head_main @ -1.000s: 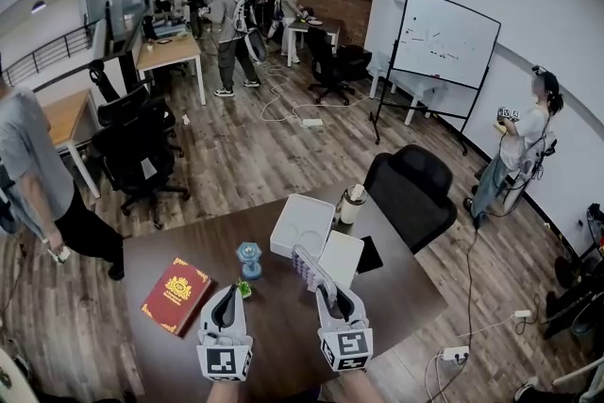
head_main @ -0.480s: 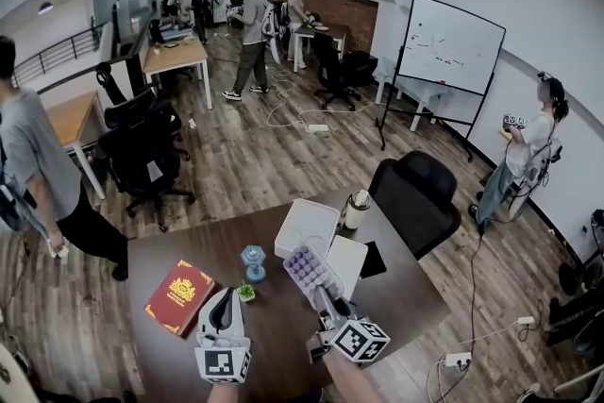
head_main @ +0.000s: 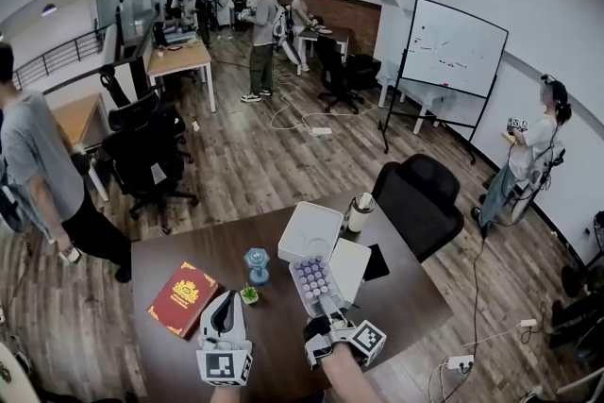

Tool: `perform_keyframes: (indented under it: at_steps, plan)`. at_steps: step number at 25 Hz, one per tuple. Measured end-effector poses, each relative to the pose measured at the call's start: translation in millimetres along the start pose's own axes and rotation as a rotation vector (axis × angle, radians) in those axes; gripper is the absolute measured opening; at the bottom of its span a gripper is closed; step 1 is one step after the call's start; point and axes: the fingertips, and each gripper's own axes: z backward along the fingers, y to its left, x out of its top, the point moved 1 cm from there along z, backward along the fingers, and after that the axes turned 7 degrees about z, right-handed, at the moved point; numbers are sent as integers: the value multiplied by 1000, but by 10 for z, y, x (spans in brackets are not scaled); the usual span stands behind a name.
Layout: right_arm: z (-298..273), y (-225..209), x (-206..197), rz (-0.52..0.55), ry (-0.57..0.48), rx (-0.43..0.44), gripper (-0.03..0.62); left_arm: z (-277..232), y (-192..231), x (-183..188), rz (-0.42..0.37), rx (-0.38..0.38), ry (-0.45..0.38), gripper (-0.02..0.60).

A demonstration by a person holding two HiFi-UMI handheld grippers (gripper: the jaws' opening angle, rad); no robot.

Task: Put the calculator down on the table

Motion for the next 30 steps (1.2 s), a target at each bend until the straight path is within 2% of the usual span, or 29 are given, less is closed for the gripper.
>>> perform_keyframes:
  at_steps: [8,22,26,30]
  plan:
    - [-35,-107,57,37,-17,-5,115,8,-13,-9,-11,3,-2,-5]
    - [179,-1974,-155,-59,-3,-311,115,-31,12,0,-25,-1,0,-5]
    - [257,-2393,-192,-18,-18,-369,114,-46,24,1,-25,-9,0,-5]
    - [389,-2687,-278,-38,15,-439,115,-22,54,-16,-33,4,9,-5]
